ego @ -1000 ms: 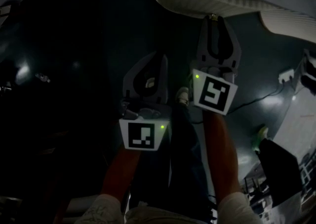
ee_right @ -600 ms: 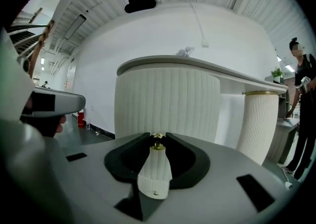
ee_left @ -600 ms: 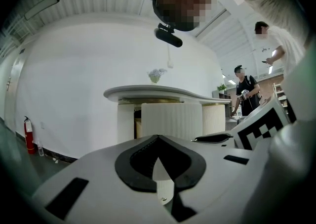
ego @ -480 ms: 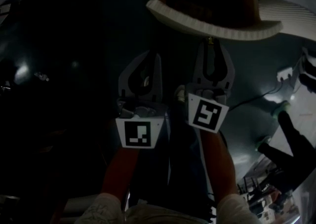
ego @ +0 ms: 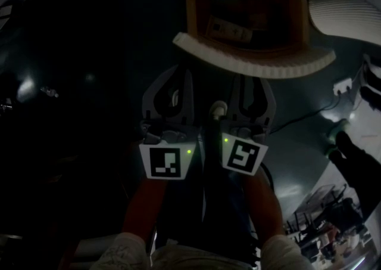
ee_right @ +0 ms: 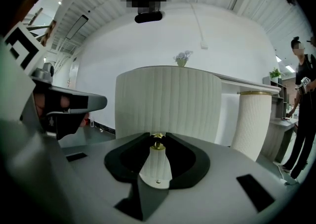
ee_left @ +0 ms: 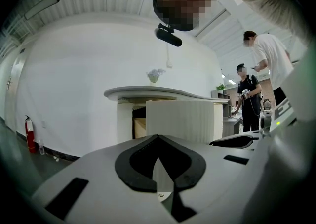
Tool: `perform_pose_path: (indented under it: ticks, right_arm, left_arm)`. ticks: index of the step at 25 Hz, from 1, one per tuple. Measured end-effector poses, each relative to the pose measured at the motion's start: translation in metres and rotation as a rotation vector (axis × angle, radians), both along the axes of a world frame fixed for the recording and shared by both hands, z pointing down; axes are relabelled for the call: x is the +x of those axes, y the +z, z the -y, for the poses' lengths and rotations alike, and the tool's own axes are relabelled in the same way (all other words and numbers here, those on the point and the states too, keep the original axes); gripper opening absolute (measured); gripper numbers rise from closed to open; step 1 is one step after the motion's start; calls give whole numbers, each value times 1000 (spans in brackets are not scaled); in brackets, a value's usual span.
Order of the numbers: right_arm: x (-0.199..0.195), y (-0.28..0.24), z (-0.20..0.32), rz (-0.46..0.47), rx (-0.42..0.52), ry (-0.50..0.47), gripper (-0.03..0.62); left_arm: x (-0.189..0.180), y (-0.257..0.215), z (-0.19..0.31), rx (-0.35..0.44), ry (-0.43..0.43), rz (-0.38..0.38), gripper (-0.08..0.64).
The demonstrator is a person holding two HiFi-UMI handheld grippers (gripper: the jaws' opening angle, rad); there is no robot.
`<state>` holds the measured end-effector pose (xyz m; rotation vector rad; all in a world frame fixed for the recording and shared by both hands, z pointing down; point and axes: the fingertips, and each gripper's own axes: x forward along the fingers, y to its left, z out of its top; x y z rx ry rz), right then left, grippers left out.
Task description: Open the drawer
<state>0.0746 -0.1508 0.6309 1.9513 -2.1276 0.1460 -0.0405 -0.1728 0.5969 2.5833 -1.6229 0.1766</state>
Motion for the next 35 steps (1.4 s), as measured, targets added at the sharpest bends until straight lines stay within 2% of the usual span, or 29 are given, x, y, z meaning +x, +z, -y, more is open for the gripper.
perform_pose_path:
  ticks: [9,19,23,30,35]
  right_arm:
    - [0,-2,-2,-14,-18,-41,107]
    - [-1,-2,-2,-12,-23,-36,107]
    - [-3,1,-4,29,-60,-48,110]
    - [-3,-18,-6,29,-22,-37,110]
    - [-5,-38,-11,43,-36,-48,110]
  left_arm:
    - [-2,2,13,-23,-2,23,2]
    - [-2,4,11,-36,-2,21,2]
    - [-3,3,8,-43,-6,11,2]
    - [-3,-9,8,-34,-4,13,2]
    - [-1,-29,8,-39,7,26,2]
